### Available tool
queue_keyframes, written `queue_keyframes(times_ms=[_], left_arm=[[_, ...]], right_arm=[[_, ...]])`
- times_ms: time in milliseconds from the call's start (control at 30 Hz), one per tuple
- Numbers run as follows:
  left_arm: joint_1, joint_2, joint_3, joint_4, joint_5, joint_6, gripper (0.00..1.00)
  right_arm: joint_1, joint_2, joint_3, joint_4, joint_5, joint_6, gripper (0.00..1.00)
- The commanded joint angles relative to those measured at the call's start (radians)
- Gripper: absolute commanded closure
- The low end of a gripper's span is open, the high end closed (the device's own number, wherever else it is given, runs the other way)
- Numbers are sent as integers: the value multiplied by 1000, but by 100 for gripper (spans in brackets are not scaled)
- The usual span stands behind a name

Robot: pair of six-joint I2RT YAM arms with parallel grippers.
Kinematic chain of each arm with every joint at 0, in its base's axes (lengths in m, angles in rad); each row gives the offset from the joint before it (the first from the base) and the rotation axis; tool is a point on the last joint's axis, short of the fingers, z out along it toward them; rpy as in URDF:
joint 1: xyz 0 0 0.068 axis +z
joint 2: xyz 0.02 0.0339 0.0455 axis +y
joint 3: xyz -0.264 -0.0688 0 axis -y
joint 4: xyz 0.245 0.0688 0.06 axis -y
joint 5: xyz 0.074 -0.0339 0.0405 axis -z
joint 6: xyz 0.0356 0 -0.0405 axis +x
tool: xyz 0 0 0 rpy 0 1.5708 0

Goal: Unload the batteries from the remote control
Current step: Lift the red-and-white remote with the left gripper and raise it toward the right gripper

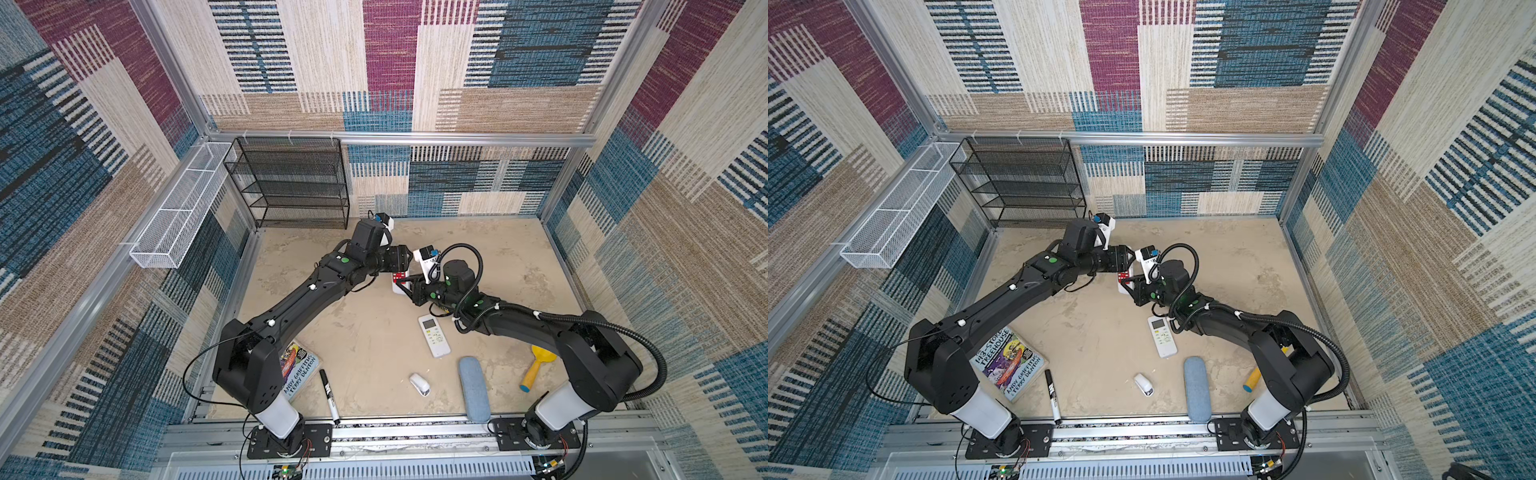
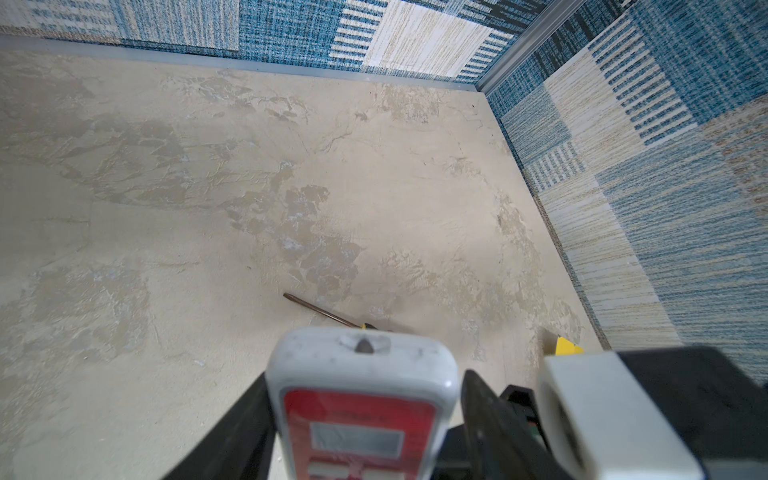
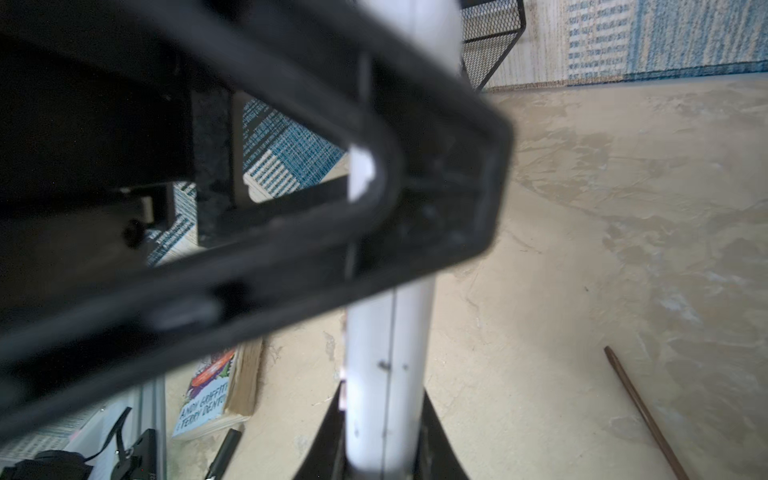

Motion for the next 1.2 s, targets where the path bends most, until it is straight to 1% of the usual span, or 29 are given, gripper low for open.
queue_keyframes(times_ms=[0,67,300,400,500,667,833,1000,1167], left_arm=[[0,-19,2,27,7,-32,11],[2,-30,9,7,-4,-32,0],[17,-85,78,-181,-95,-50,0],[32,-106,102,-263,-104,-79,0],[50,-129,110,-314,-85,-115,0],[77,-163,95,-334,-44,-188,0],[81,-176,92,-315,-15,-202,0],[82,-157,111,-305,-19,-216,0],[80,-104,156,-275,23,-239,0]], right_arm=[[2,6,12,-22,85,-141,90],[3,8,18,-43,142,-196,90],[9,-4,8,-25,375,-415,90],[17,-13,-7,18,455,-512,90],[21,-27,-30,80,517,-589,90],[31,-31,-46,157,589,-710,89],[50,-18,-53,218,653,-822,89],[78,5,-50,262,703,-902,89],[102,25,-32,272,725,-956,88]])
